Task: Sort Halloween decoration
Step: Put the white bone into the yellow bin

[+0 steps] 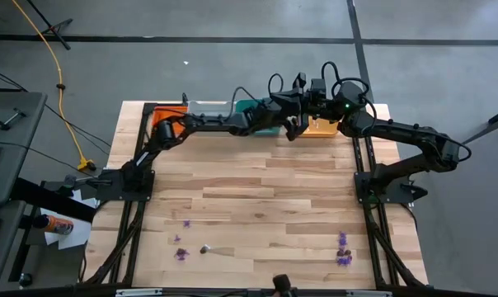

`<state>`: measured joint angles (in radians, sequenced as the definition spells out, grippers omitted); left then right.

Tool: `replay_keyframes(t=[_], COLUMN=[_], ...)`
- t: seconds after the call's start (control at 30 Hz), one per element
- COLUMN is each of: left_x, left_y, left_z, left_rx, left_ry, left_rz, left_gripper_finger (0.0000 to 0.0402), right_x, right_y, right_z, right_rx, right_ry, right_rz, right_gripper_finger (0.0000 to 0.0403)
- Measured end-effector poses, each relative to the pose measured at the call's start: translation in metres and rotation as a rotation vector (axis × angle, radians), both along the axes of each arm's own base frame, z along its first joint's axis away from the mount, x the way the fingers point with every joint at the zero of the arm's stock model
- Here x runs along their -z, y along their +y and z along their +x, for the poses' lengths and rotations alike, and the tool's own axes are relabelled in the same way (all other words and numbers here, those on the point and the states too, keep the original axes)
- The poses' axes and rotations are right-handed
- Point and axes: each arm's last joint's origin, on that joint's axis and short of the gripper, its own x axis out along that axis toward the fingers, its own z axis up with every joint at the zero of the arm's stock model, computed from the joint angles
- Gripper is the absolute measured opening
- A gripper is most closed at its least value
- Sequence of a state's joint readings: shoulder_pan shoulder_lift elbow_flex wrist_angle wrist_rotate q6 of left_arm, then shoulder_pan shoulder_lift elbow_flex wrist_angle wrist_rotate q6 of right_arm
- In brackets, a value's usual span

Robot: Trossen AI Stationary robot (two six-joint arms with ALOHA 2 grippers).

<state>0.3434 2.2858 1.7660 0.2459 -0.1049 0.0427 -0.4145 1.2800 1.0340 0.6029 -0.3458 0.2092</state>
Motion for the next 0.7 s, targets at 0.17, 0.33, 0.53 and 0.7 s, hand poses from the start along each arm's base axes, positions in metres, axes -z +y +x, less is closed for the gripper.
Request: replay_keyframes(t=[0.17,0.33,0.53,0.7], left_x=[-0.047,-0.089,-0.114,-0.112], left_y=[-0.003,-0.007,-0.027,-0.068], left_z=[-0.031,-0.079,-0.134,-0.174], left_rx=[0.012,0.041,0.026,0.05], left_ry=[0.179,0.395,0.473,0.331], left_rz=[-0.03,-0.072,-0.222,-0.259], left_gripper_finger=[0.0171,0.0139,0.0033,0.0009], right_x=[-0.001,-0.001,0.0,0.006], right_y=[0.0,0.0,0.0,-0.001], right_z=[0.0,0.0,0.0,0.002], right_rx=[0.002,0.006,0.003,0.002], right_ry=[-0.006,-0.005,0.004,0.061], right_rz=[-0.01,-0.021,-0.028,-0.004], right_gripper_finger=[0.0,0.0,0.0,0.0])
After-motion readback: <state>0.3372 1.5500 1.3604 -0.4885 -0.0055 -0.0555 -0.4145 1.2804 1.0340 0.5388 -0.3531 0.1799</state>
